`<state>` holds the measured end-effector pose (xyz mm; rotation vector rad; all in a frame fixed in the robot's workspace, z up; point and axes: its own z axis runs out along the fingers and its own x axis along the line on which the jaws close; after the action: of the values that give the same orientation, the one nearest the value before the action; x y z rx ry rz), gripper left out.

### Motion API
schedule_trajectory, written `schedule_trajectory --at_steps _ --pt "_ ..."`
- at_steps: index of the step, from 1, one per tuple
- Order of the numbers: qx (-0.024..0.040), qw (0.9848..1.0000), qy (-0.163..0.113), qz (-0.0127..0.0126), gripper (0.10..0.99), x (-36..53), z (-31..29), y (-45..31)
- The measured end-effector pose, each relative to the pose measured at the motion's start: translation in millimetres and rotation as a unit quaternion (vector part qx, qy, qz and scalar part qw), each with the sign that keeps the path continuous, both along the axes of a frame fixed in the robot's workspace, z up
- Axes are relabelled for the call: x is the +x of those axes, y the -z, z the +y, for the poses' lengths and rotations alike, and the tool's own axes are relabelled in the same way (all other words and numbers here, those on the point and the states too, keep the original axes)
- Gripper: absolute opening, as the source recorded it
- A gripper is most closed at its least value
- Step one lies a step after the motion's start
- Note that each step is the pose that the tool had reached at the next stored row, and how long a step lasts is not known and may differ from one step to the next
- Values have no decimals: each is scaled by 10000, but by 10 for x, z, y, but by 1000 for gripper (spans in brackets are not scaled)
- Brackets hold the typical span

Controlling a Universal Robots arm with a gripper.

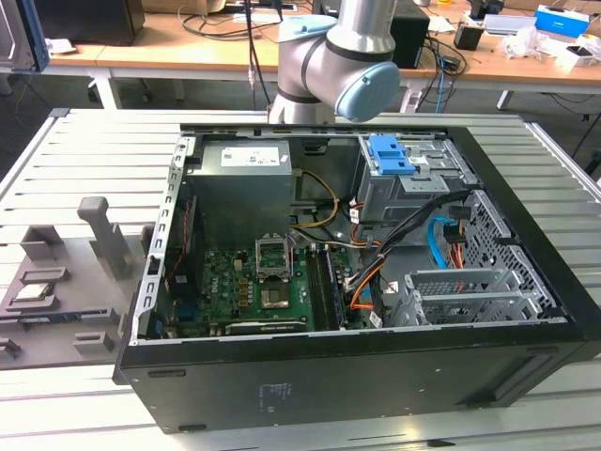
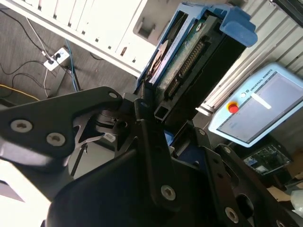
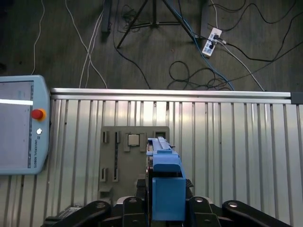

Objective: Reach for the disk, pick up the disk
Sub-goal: 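Pick up the disk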

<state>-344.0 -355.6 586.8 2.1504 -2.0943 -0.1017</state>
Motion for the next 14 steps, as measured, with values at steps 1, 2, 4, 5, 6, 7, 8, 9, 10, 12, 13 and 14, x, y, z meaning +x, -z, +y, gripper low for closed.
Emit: schedule_trajectory --at_steps 1,2,4,5,6,7,8,9,10,12,13,14 --pt "-1 10000 0 4 365 3 0 -12" --pt "-3 10000 0 11 365 7 0 -30" --pt "-6 10000 0 19 365 13 0 -54" --pt "-9 10000 0 26 365 18 0 -75" --pt "-10 10000 0 29 365 20 0 -85" --pt "-12 10000 0 34 365 23 0 -97" --pt "-14 10000 0 38 365 27 1 -110" --pt "-16 10000 0 44 365 30 0 -125" --pt "-18 10000 0 49 365 34 1 -139" --pt "-22 10000 0 58 365 40 1 -165" --pt "-23 10000 0 62 365 43 1 -176" --pt "-25 10000 0 68 365 47 1 -192"
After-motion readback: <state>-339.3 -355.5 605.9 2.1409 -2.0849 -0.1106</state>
